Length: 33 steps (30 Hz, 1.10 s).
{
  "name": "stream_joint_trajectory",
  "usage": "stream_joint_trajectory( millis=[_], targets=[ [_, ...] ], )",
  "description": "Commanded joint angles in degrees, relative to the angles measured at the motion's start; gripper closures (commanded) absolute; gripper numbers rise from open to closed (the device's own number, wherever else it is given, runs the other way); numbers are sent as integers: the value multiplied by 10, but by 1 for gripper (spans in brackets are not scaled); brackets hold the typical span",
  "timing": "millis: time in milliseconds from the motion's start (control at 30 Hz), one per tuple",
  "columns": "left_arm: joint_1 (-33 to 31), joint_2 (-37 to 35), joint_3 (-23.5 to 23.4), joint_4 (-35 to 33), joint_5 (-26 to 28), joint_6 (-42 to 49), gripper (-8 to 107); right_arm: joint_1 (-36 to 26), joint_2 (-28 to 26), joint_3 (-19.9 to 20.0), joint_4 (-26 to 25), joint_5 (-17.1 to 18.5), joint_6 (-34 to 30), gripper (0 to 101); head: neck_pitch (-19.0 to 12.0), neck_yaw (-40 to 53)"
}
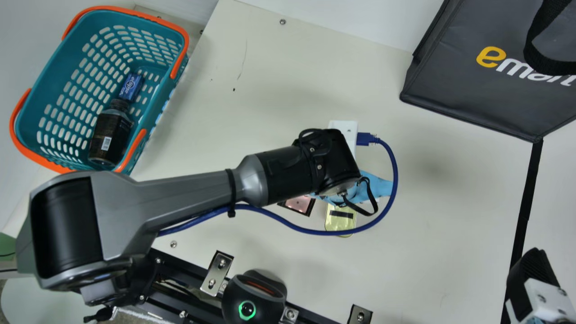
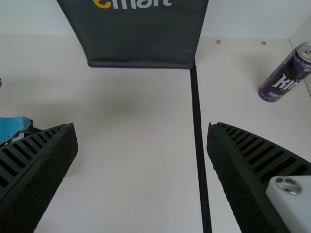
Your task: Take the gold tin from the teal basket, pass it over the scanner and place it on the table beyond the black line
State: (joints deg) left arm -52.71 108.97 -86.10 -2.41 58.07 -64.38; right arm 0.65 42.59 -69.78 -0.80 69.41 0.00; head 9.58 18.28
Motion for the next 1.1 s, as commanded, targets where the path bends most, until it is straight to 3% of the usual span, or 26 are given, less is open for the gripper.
stream_joint_trajectory(
  millis=[0, 200, 1067],
  targets=[
    [1, 1, 8, 3, -21, -9, 107, 0, 0, 0, 0, 0, 0, 6, -17, 1],
    [3, 4, 38, 5, -65, -30, 107, 0, 0, 0, 0, 0, 0, 6, -17, 1],
    [18, -22, 107, -7, -148, -49, 20, 0, 0, 0, 0, 0, 0, 6, -17, 1]
  ],
)
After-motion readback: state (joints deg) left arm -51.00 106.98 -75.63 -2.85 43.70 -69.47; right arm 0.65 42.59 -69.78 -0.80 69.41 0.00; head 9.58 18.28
